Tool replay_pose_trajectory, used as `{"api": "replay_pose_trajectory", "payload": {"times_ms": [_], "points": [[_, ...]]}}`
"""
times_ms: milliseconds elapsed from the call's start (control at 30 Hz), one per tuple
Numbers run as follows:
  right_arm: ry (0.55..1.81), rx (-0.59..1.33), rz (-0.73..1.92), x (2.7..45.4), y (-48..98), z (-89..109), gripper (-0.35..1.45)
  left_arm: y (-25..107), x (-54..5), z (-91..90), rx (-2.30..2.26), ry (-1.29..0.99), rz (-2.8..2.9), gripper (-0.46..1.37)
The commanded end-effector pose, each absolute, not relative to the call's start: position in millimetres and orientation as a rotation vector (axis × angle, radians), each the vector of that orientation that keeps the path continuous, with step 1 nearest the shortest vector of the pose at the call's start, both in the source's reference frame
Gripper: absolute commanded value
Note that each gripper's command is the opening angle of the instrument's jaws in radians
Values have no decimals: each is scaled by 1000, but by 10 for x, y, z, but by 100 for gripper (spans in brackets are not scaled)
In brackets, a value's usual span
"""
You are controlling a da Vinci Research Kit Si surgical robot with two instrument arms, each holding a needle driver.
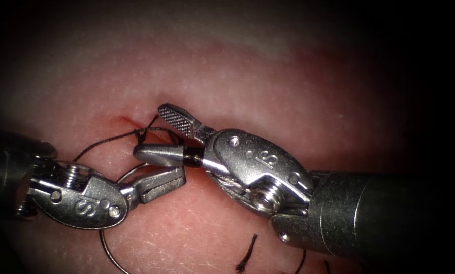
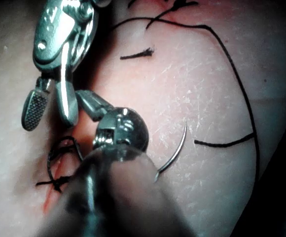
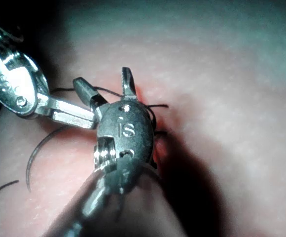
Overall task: Wound Closure
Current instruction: Pick up the needle with the left gripper
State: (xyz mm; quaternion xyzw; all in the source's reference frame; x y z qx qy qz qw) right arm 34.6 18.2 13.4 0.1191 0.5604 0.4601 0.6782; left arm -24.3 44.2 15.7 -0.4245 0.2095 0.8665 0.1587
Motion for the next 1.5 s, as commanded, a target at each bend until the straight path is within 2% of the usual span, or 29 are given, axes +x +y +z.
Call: {"api": "replay_pose_trajectory", "payload": {"times_ms": [33, 300, 800, 867, 933, 1000, 1133, 1200, 1300, 1333, 1500], "points": [[1260, 269, 1032, 346, 182, 133, 100, 441, -243, 157, -1214, 589, 2473, -35], [1258, 273, 1033, 342, 186, 132, 101, 438, -243, 153, -1186, 487, 2428, -35], [1183, 176, 1081, 306, 202, 134, 102, 423, -243, 147, -1017, 157, 2361, -35], [1177, 163, 1081, 304, 201, 135, 102, 422, -243, 146, -990, 109, 2334, -23], [1175, 159, 1082, 303, 200, 135, 102, 421, -243, 145, -960, 66, 2305, 14], [1176, 159, 1081, 302, 199, 135, 102, 419, -243, 144, -924, 26, 2277, 24], [1177, 158, 1079, 302, 198, 136, 102, 415, -242, 142, -836, -85, 2208, 63], [1180, 156, 1080, 302, 197, 137, 102, 414, -240, 141, -804, -117, 2182, 76], [1178, 157, 1079, 302, 197, 138, 102, 414, -238, 141, -758, -129, 2168, 86], [1179, 156, 1078, 302, 196, 139, 102, 415, -233, 142, -708, -134, 2162, 95], [1178, 155, 1075, 301, 193, 141, 101, 418, -216, 146, -664, -162, 2129, 99]]}}
